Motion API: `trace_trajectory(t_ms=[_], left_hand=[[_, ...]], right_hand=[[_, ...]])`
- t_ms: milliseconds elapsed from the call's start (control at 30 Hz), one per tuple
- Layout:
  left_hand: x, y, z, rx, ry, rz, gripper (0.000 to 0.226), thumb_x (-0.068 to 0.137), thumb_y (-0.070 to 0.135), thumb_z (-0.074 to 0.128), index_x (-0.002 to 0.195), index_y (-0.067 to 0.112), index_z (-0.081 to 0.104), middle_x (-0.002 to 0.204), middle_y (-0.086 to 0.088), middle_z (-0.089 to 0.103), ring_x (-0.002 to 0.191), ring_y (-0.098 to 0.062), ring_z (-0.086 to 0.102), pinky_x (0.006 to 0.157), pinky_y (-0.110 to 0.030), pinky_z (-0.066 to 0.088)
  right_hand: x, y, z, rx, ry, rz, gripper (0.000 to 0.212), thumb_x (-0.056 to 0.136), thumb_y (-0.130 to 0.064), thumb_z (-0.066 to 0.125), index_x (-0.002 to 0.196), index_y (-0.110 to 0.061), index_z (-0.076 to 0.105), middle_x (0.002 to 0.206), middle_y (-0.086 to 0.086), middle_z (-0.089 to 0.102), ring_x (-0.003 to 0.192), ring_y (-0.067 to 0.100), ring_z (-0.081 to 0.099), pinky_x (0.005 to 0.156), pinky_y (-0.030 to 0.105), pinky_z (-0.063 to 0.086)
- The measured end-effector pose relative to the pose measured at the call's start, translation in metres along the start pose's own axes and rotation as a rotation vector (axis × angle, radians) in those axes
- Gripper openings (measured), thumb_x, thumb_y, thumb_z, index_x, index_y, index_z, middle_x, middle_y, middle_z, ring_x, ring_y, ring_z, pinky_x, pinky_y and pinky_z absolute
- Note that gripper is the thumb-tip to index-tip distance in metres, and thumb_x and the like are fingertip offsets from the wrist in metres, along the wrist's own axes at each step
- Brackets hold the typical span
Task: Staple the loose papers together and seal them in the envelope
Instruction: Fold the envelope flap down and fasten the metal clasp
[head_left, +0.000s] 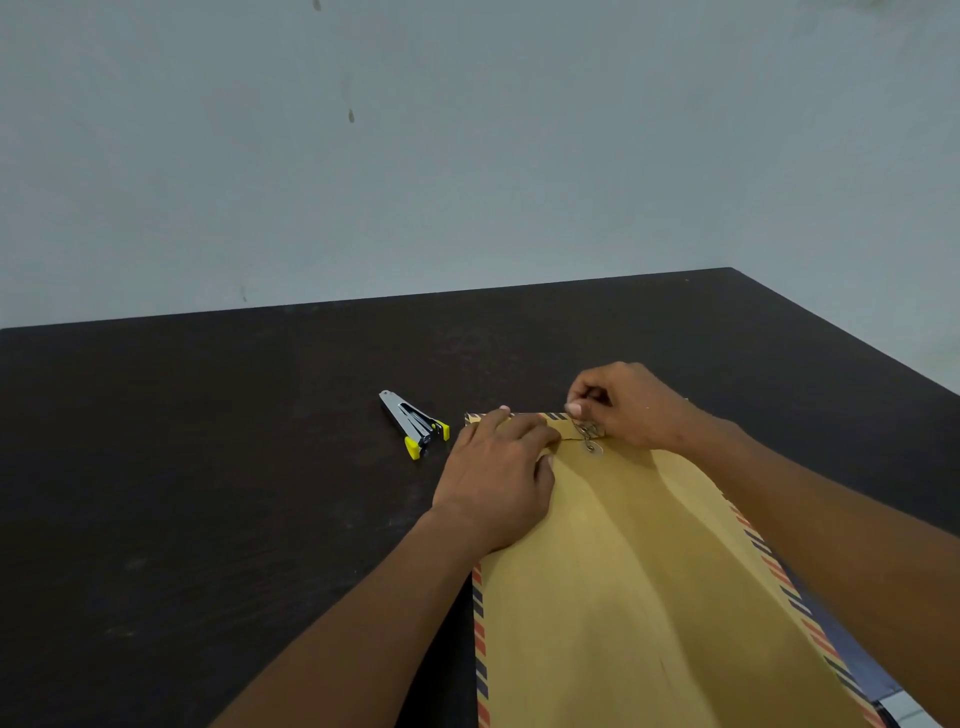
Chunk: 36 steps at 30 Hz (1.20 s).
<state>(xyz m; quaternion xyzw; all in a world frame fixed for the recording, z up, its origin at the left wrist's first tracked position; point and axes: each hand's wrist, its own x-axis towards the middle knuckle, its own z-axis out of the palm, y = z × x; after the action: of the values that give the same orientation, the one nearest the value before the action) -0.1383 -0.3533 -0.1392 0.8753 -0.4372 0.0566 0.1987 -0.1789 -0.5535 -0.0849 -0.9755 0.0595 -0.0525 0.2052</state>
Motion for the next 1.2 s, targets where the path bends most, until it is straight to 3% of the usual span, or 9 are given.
trace_trajectory(t_ms=[167,367,533,667,767,967,1200], left_hand=[[0.001,0.003,-0.002,0.038,-0.028,-0.013,0.046,0.098,0.040,0.037,0.143,0.038,0.045,0.148,0.012,0.043,0.144,-0.020,0.030,0.115,-0.043,0.027],[0.005,0.002,-0.004,0.159,-0.101,0.037,0.049,0.100,0.042,0.032,0.148,0.044,0.038,0.148,0.008,0.037,0.138,-0.023,0.030,0.112,-0.045,0.026],[0.010,0.006,-0.013,0.296,-0.111,0.187,0.051,0.101,0.042,0.028,0.151,0.037,0.036,0.158,0.003,0.028,0.151,-0.026,0.012,0.121,-0.048,0.013],[0.011,0.005,-0.011,0.192,-0.198,0.214,0.052,0.104,0.037,0.029,0.155,0.029,0.030,0.162,0.005,0.028,0.149,-0.017,0.020,0.121,-0.039,0.017],[0.010,0.003,-0.007,0.140,-0.172,0.195,0.051,0.103,0.035,0.033,0.154,0.030,0.035,0.160,0.008,0.032,0.146,-0.016,0.026,0.119,-0.037,0.021],[0.009,0.000,-0.001,0.020,-0.106,0.156,0.052,0.097,0.033,0.036,0.147,0.030,0.048,0.154,0.010,0.044,0.141,-0.014,0.035,0.117,-0.036,0.027],[0.008,-0.001,-0.001,-0.039,-0.090,0.133,0.054,0.094,0.035,0.038,0.145,0.028,0.050,0.150,0.009,0.050,0.140,-0.013,0.039,0.116,-0.036,0.030]], right_hand=[[-0.031,0.009,-0.013,0.084,0.081,-0.022,0.008,0.097,-0.022,0.061,0.097,-0.020,0.068,0.090,-0.013,0.067,0.086,0.003,0.061,0.071,0.017,0.045],[-0.064,0.031,-0.016,-0.104,0.012,0.009,0.010,0.095,-0.015,0.060,0.091,-0.018,0.069,0.089,-0.007,0.069,0.083,0.006,0.062,0.075,0.028,0.049],[-0.082,0.032,-0.007,-0.239,0.040,-0.033,0.011,0.095,-0.019,0.056,0.091,-0.022,0.065,0.089,-0.010,0.064,0.084,0.012,0.057,0.079,0.039,0.051],[-0.089,0.021,-0.002,-0.459,0.040,-0.084,0.019,0.101,-0.024,0.044,0.107,-0.022,0.062,0.104,-0.005,0.059,0.100,0.016,0.052,0.084,0.036,0.050],[-0.090,0.009,0.003,-0.568,0.021,-0.170,0.023,0.103,-0.023,0.040,0.115,-0.022,0.060,0.109,-0.004,0.058,0.100,0.016,0.048,0.081,0.036,0.051],[-0.083,-0.008,0.015,-0.622,0.063,-0.298,0.010,0.093,-0.017,0.058,0.099,-0.017,0.067,0.089,-0.001,0.062,0.084,0.020,0.054,0.062,0.040,0.053],[-0.075,-0.020,0.017,-0.477,0.014,-0.275,0.019,0.101,-0.023,0.045,0.105,-0.022,0.064,0.102,-0.003,0.059,0.100,0.019,0.052,0.080,0.035,0.048]])
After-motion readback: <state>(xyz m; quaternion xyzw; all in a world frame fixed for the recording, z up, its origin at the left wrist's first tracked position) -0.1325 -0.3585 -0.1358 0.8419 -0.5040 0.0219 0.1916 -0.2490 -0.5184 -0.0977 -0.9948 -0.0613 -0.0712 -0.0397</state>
